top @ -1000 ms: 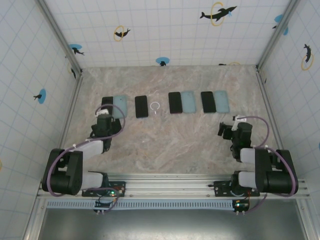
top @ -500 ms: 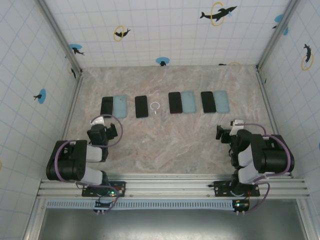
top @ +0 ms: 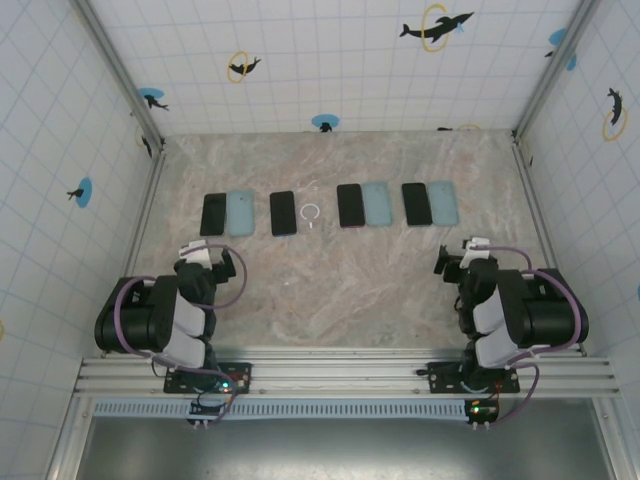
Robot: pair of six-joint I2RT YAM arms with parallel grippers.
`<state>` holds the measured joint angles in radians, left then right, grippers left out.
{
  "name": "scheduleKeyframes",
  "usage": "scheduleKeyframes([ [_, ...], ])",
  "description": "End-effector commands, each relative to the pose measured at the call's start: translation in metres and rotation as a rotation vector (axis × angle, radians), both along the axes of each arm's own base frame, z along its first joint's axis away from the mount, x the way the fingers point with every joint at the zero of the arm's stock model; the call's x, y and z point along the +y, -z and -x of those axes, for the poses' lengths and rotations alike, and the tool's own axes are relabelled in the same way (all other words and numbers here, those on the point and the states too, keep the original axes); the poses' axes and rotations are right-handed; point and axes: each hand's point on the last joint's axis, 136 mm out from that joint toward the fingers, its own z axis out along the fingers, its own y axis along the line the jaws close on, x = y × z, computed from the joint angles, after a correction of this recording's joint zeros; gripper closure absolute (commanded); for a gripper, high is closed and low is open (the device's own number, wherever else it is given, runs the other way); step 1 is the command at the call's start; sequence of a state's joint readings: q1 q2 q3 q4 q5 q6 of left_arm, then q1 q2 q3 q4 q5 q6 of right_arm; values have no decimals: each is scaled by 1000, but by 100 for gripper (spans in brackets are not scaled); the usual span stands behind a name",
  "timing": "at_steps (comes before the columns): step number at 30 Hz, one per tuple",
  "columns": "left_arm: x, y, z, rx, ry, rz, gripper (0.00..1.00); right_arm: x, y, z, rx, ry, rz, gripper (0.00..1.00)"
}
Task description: Take the phone out of the phone case
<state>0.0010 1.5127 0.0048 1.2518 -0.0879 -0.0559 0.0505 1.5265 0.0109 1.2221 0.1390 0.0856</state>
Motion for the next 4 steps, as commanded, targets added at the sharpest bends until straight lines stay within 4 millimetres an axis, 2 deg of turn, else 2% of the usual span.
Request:
scheduleKeyframes([
  [1, -1, -6, 1, -30, 15, -2, 2, -5, -6, 0, -24, 20, 17, 0],
  [4, -1, -7, 0, -32, 16, -3, 2, -4, -6, 1, -27, 18, 16, 0],
])
